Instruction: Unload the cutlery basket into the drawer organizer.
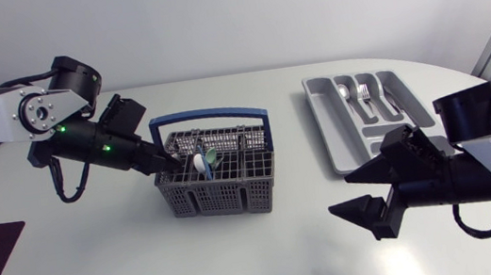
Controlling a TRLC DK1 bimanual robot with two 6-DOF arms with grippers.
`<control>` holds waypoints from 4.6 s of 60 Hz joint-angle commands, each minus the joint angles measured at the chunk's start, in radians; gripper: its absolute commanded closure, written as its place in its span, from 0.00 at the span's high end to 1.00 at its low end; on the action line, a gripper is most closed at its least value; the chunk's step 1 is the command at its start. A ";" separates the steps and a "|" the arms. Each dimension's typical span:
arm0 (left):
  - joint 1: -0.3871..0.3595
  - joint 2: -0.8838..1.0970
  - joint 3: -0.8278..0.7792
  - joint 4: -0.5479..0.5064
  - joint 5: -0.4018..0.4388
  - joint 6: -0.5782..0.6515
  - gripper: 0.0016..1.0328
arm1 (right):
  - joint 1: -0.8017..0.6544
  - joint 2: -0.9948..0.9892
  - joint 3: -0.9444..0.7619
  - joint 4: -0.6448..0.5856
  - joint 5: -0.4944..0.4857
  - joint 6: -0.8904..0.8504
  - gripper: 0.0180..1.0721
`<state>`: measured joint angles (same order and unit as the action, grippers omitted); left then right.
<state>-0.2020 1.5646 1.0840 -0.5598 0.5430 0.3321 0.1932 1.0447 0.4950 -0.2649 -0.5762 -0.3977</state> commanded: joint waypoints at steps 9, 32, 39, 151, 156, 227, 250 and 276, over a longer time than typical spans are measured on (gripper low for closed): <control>0.015 -0.054 -0.006 -0.002 0.066 -0.021 0.03 | -0.009 -0.002 -0.024 0.001 -0.007 -0.016 0.95; 0.038 -0.178 -0.019 -0.003 0.141 -0.025 0.03 | -0.011 -0.037 -0.018 -0.019 -0.007 -0.015 0.95; 0.039 -0.219 -0.012 -0.014 0.156 -0.036 0.03 | -0.009 -0.052 -0.013 -0.034 -0.008 -0.015 0.95; -0.387 0.063 0.467 -0.569 0.480 0.429 0.03 | 0.215 0.008 0.323 -0.211 -0.286 -0.248 0.84; -0.392 0.074 0.479 -0.588 0.479 0.449 0.03 | 0.241 0.017 0.327 -0.217 -0.290 -0.253 0.81; -0.407 0.103 0.521 -0.647 0.500 0.496 0.03 | 0.290 0.048 0.329 -0.226 -0.309 -0.308 0.07; -0.363 0.114 0.562 -0.646 0.506 0.470 0.56 | 0.302 0.037 0.326 -0.258 -0.307 -0.305 0.06; -0.194 0.043 0.548 -0.466 0.229 0.203 0.90 | 0.052 -0.002 0.303 -0.339 -0.169 -0.461 0.06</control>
<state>-0.3977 1.6424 1.6482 -1.0306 0.8360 0.5808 0.3176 1.0546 0.8181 -0.5850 -0.7689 -0.7849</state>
